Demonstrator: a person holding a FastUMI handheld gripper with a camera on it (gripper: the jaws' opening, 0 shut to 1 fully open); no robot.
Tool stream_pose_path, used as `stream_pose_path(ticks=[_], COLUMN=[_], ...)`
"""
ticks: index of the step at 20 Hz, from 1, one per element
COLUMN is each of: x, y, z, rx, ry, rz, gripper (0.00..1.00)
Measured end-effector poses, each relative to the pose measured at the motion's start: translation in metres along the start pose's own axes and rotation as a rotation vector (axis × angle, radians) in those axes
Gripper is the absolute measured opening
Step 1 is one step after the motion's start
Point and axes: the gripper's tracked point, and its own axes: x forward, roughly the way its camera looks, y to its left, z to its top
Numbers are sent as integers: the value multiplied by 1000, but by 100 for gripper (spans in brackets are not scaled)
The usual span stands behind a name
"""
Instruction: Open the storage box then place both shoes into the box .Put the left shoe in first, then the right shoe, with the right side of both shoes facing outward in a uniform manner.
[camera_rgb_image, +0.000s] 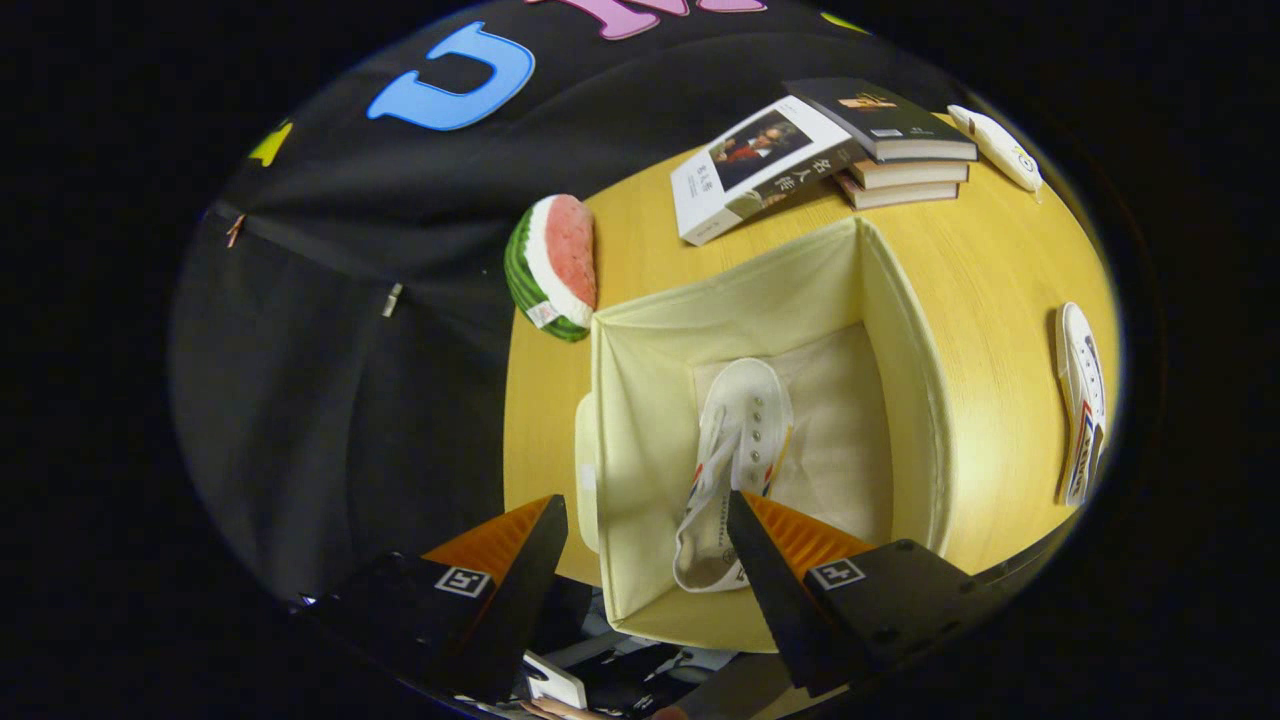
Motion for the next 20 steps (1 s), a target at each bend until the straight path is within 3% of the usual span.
stream_pose_path(ticks=[4,9,12,16,20], x=[-39,-101,-140,-180,-196], y=[-22,-78,-129,-224,-335], z=[22,46,54,53,30], rx=[-63,-183,-264,-278,-261], ry=[-141,-297,-360,-401,-335], rz=[33,-5,-83,-257,-436], gripper=[99,99,99,99,98])
